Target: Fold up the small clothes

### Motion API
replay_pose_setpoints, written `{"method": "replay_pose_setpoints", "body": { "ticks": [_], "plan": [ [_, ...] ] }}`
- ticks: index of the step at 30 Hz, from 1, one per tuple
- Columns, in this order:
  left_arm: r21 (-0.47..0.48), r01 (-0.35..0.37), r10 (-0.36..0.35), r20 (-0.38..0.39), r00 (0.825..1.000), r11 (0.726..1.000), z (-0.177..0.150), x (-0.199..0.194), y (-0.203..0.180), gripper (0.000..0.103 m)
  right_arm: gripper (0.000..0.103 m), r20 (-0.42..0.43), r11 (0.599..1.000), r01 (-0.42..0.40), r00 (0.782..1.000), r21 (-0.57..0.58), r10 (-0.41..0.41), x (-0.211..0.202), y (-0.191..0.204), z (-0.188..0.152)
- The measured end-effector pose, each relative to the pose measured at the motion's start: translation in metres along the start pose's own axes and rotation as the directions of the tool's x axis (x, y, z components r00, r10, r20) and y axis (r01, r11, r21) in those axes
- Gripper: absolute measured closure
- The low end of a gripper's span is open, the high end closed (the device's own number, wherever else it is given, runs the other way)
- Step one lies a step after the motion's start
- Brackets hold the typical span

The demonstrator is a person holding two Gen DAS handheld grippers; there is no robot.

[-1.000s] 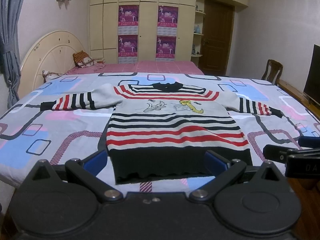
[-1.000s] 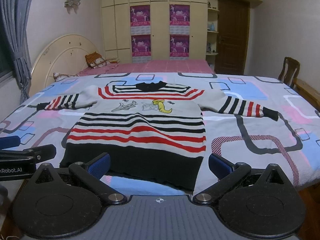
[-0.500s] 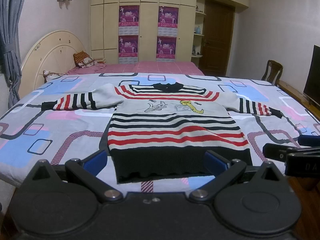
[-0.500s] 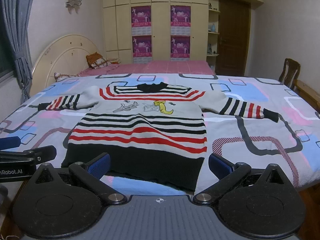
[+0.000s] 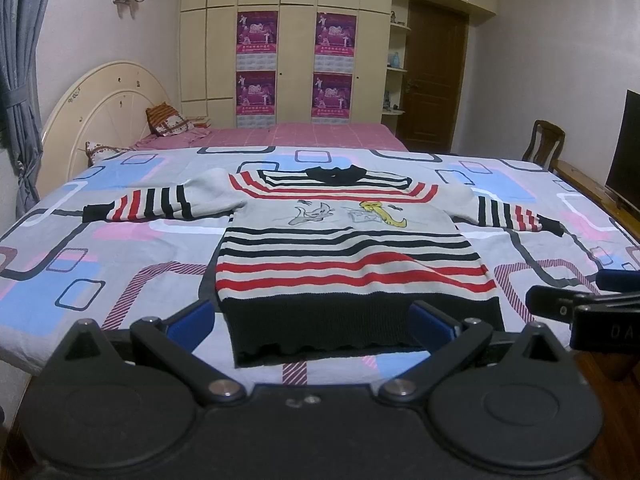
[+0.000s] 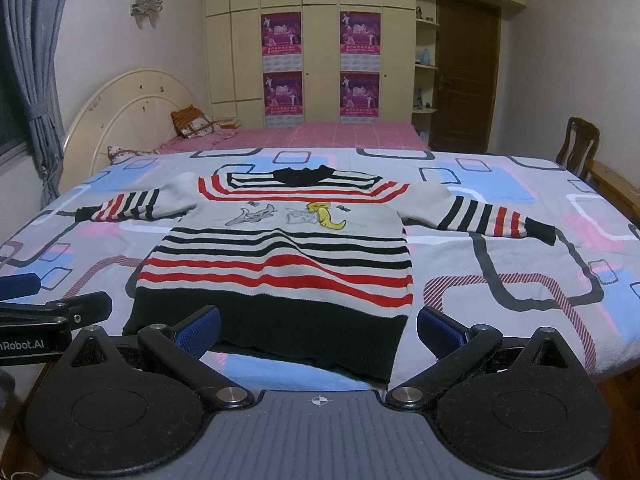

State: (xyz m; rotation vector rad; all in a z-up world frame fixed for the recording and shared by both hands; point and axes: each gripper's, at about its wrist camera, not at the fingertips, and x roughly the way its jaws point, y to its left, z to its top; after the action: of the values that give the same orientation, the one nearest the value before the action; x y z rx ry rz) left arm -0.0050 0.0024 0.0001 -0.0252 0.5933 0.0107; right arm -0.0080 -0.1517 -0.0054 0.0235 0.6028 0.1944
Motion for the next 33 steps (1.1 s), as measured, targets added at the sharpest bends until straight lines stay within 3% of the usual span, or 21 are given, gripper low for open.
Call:
{"method": "replay_pose_setpoints", "body": {
  "ticks": [33],
  "plan": [
    [-0.006, 0.013, -0.013, -0.021, 1.0, 1.0, 0.007, 0.012, 0.006, 0.0, 0.0, -0.011, 1.0, 0.013, 1.0, 0.006, -0.013, 0.012, 0.002, 0.004]
  ]
}}
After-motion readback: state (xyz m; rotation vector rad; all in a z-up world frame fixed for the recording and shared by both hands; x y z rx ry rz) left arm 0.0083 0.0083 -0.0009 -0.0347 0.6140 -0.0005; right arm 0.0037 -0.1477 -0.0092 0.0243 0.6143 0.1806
